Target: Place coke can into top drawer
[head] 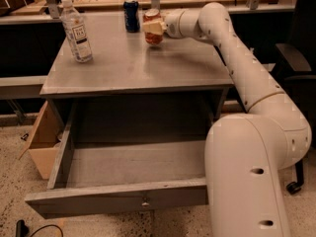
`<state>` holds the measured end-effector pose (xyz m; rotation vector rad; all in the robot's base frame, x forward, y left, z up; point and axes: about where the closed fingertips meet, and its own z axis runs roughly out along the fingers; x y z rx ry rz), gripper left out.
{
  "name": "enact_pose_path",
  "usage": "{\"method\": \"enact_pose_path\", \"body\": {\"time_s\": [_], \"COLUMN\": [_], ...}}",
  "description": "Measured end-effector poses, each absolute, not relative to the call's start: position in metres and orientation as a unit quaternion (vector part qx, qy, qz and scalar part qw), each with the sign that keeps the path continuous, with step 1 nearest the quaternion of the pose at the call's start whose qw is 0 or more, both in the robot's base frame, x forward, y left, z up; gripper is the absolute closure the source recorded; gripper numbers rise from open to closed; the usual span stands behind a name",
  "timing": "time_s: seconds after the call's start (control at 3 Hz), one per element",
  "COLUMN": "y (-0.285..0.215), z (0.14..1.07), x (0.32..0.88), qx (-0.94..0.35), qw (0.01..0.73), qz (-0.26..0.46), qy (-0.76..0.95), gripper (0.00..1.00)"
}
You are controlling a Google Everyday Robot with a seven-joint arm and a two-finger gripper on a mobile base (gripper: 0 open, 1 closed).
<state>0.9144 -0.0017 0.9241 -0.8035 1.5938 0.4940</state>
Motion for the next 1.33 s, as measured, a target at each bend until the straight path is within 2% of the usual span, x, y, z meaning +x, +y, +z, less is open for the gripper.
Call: {"method": "enact_pose_path", "body": {"time_s": [0.33,0.67,1.33], "y": [-0.006,-0.011,-0.008], "z": [0.947,0.951,0.951], "x": [0.875,0.825,0.814], "qx": [-0.383,-0.403,-0.406], "qw": [0.590,0.568,0.561], "qz": [0.248,0.295,0.306], "qy": [0.666,0.654,0.654], "gripper": [1.00,1.00,1.00]}}
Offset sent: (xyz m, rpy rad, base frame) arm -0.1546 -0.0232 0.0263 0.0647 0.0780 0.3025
